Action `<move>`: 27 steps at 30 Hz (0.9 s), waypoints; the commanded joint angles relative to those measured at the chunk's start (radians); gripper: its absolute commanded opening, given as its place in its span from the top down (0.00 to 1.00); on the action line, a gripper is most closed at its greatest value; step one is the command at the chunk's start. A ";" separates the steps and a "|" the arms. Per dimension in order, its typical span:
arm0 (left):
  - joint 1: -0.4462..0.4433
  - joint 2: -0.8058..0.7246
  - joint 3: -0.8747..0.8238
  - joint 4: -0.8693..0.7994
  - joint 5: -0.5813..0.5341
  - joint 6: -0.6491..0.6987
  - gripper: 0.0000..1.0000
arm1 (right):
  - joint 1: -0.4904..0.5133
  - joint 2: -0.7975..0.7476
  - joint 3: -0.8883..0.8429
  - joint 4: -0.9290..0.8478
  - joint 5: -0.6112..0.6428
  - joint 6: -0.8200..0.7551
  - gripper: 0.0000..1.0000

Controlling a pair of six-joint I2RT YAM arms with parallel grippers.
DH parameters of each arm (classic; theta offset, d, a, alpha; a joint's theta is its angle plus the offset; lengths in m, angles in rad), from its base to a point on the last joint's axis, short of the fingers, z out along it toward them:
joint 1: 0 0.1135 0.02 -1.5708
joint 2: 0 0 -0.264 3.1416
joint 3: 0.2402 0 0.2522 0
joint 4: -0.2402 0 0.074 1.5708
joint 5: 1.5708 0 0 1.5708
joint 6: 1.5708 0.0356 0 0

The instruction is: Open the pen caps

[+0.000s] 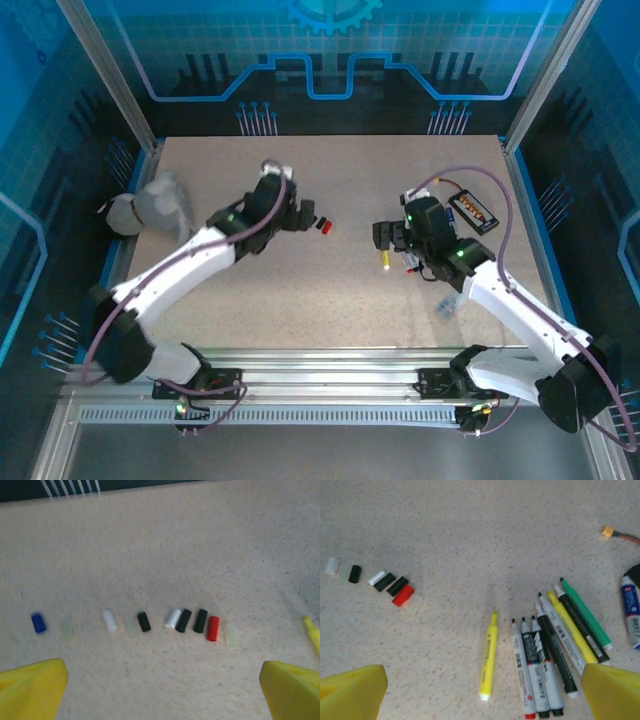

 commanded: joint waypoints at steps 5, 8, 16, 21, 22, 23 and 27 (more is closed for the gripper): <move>0.037 -0.288 -0.387 0.515 -0.177 0.258 0.01 | 0.020 -0.038 -0.204 0.369 0.133 -0.108 0.00; 0.124 -0.343 -0.455 0.573 -0.238 0.311 0.01 | 0.020 -0.004 -0.196 0.381 0.152 -0.173 0.00; 0.351 -0.115 -0.676 0.968 -0.237 0.243 0.01 | 0.005 0.091 -0.220 0.509 0.183 -0.204 0.00; 0.391 0.115 -0.703 1.246 -0.209 0.282 0.01 | -0.019 0.159 -0.242 0.565 0.249 -0.248 0.00; 0.423 0.132 -0.713 1.268 -0.121 0.251 0.01 | -0.032 0.163 -0.247 0.571 0.283 -0.226 0.00; 0.448 0.160 -0.724 1.309 -0.081 0.238 0.01 | -0.052 0.157 -0.242 0.535 0.285 -0.209 0.00; 0.477 0.146 -0.751 1.335 -0.010 0.217 0.01 | -0.116 0.130 -0.304 0.693 0.275 -0.270 0.00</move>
